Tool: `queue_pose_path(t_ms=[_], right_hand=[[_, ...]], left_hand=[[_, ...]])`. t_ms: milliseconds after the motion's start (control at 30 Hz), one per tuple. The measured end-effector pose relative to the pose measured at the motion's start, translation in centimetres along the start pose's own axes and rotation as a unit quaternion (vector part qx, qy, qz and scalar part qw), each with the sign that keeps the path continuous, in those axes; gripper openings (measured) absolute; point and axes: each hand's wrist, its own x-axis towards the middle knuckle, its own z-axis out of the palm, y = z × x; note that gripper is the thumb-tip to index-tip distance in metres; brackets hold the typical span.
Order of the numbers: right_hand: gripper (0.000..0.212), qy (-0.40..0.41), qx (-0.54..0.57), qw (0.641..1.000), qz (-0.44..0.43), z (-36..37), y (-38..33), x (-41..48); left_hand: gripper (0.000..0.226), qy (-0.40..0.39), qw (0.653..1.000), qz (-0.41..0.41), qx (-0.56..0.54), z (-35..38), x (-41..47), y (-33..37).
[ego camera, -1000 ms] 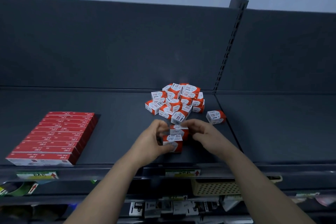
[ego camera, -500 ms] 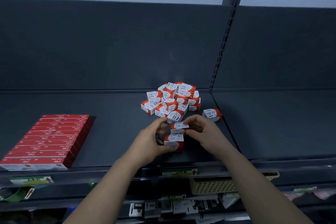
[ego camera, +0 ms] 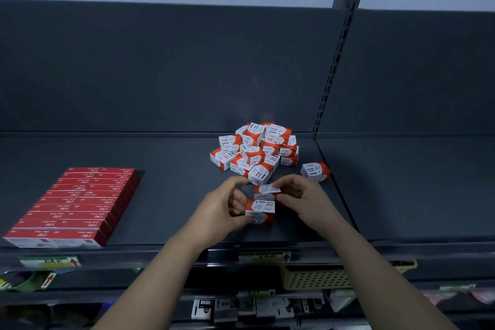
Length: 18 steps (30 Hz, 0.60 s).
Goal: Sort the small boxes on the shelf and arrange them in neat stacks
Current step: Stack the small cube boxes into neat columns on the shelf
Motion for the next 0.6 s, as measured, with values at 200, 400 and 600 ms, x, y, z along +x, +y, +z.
queue_pose_path(t_ms=[200,400,600], right_hand=[[0.018,-0.057,0.006,0.998,0.013,0.0,-0.4,-0.1],[0.024,0.036,-0.097,0.994,-0.028,-1.9,-0.5,0.5],[0.058,0.065,-0.358,0.931,0.023,-7.0,1.3,3.3]], left_hand=[[0.079,-0.004,0.999,-0.016,0.050,-0.1,0.3,0.5],[0.054,-0.024,0.998,-0.029,0.047,0.0,0.5,0.9],[0.046,-0.019,0.997,-0.049,0.057,0.1,0.8,1.2]])
